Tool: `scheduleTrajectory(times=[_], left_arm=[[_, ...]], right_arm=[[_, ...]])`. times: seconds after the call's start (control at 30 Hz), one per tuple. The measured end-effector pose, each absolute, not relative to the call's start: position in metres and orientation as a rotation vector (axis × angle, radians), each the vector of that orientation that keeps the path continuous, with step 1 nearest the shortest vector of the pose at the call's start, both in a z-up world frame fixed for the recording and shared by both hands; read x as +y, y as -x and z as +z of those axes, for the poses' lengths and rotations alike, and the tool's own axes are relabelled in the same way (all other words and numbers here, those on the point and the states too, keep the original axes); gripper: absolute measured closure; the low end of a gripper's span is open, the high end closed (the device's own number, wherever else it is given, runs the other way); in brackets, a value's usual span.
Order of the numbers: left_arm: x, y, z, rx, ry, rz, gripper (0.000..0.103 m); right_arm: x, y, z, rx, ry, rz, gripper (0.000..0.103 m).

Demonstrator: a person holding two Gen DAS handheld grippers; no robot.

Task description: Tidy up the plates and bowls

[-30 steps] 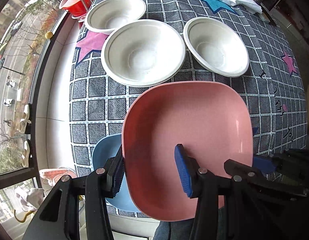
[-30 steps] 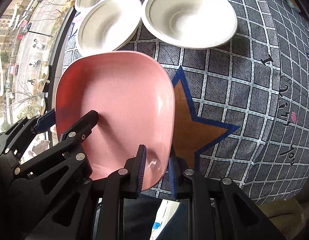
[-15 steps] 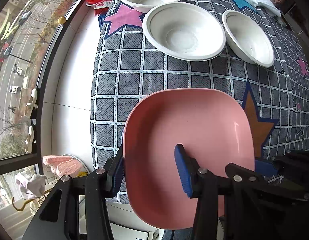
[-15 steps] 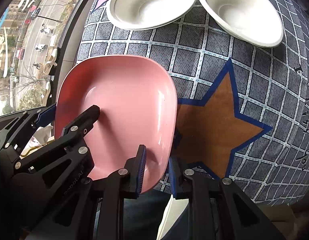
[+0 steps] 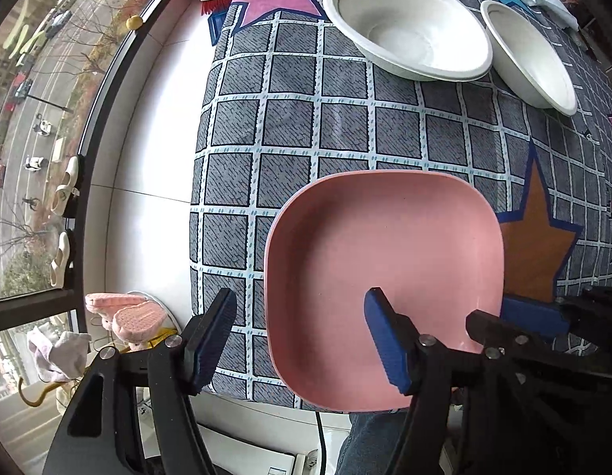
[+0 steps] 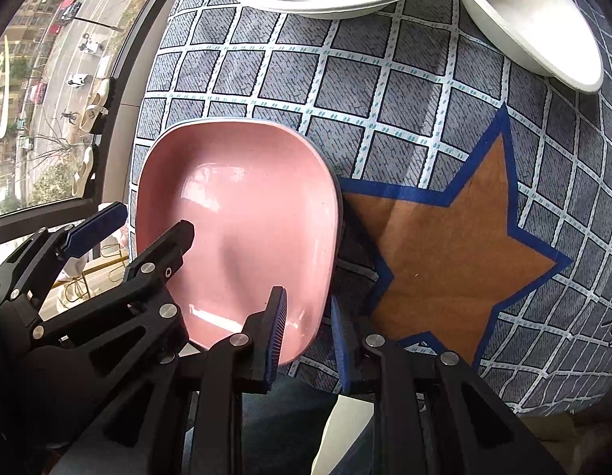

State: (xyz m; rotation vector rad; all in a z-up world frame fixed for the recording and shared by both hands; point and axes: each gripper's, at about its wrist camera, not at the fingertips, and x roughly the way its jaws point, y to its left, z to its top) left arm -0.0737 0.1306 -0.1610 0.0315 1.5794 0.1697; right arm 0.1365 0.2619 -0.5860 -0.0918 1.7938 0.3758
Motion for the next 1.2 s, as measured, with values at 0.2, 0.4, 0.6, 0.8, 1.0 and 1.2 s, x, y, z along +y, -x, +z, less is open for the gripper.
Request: scheduleTrajectory(times=[0.2,0.4,0.6,0.8,1.0,1.2], left_arm=[[0.137,0.067,-0.155,1.562,-0.016,0.185,0.02],[0.123,0.061,-0.153,1.551,-0.055,0.154,0.0],[0.098,0.051,-0.15,1.553,-0.067,0.07,0.0],[0.072,0.031,-0.144,1.556,-0.051,0.011,0.0],[0.048,-0.007,-0.122,1.508,-0.076,-0.009,0.0],[0.03,-0.059,-0.107,1.447,-0.151,0.021,0.0]], right_arm=[[0.227,-0.148,-0.571,1.751,0.074,0.321,0.03],[0.191,-0.159,-0.561,1.737,-0.044,0.261,0.017],[0.148,-0.171,-0.545,1.701,-0.141,0.204,0.001],[0.109,-0.186,-0.528,1.676,-0.168,0.157,0.001],[0.077,-0.213,-0.514,1.636,-0.125,0.099,0.001],[0.055,-0.252,-0.51,1.613,-0.124,0.036,0.001]])
